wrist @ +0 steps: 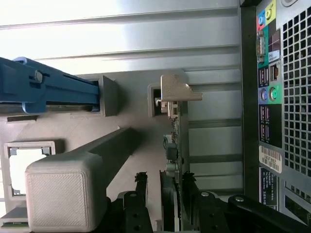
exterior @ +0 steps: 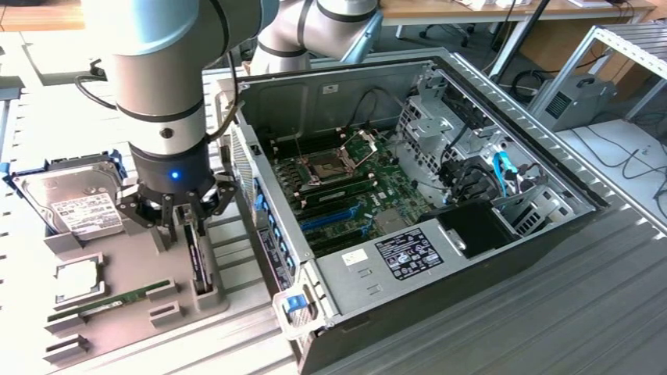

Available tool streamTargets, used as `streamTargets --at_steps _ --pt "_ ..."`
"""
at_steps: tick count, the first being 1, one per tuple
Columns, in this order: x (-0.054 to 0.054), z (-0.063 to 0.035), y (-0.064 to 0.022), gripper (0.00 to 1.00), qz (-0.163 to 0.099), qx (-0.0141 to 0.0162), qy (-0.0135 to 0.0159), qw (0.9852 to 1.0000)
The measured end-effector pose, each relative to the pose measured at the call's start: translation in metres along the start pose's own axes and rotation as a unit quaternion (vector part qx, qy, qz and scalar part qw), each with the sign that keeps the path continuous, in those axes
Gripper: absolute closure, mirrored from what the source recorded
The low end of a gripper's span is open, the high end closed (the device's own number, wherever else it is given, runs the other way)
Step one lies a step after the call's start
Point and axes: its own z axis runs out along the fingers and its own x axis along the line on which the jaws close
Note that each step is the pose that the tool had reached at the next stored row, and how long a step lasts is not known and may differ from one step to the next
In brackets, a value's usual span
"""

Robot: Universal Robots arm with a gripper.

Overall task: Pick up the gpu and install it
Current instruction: 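Pick up the gpu and move the gpu toward the slot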

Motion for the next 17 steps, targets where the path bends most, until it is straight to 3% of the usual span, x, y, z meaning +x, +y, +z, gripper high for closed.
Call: streamTargets --at_steps 2,4,5,6,9,10,12,13,17 --pt "-0.0001 0.0 -0.0015 0.58 0.0 0.0 0.0 1.0" --pt "-0.0003 -0.0001 -0.0086 0.58 -0.002 -0.0003 0.0 1.0" --pt "-0.0002 -0.0001 -0.009 0.58 -0.002 -0.0003 -0.0001 1.0" --pt "-0.0002 -0.0001 -0.0092 0.58 -0.027 0.0004 0.0001 0.9996" --pt "-0.0002 0.0 -0.0085 0.59 -0.028 0.0001 0.0 0.9996" --pt "-0.0002 0.0 -0.0084 0.66 -0.028 0.0001 0.0001 0.9996" --pt "-0.0002 0.0 -0.0082 0.66 -0.028 0.0001 0.0001 0.9996" --pt "-0.0002 0.0 -0.0081 0.71 -0.028 0.0 0.0 0.9996" --pt "-0.0001 0.0 -0.0076 0.71 -0.028 -0.0002 0.0001 0.9996"
